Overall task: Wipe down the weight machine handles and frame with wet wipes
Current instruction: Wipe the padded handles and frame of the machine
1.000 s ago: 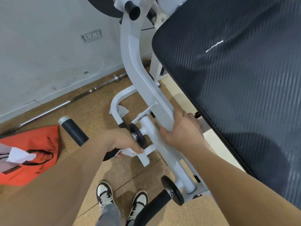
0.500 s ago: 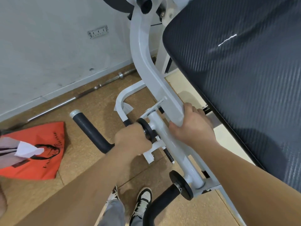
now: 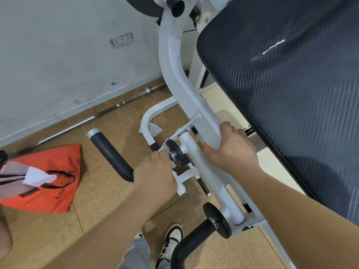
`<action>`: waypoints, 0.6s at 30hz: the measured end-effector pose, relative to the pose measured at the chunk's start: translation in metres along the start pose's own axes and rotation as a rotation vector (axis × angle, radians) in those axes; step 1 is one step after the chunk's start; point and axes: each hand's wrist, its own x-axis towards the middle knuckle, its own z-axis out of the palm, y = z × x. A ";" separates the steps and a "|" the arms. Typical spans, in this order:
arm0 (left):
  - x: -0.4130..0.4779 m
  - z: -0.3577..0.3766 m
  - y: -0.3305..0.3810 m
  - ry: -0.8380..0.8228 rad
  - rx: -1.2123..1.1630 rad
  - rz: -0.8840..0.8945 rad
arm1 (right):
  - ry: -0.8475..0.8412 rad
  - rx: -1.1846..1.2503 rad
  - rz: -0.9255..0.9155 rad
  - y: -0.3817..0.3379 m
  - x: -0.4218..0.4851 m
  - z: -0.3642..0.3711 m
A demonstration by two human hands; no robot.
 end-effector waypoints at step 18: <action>0.019 0.004 0.006 -0.030 0.179 -0.068 | -0.010 0.004 -0.004 0.000 0.001 0.001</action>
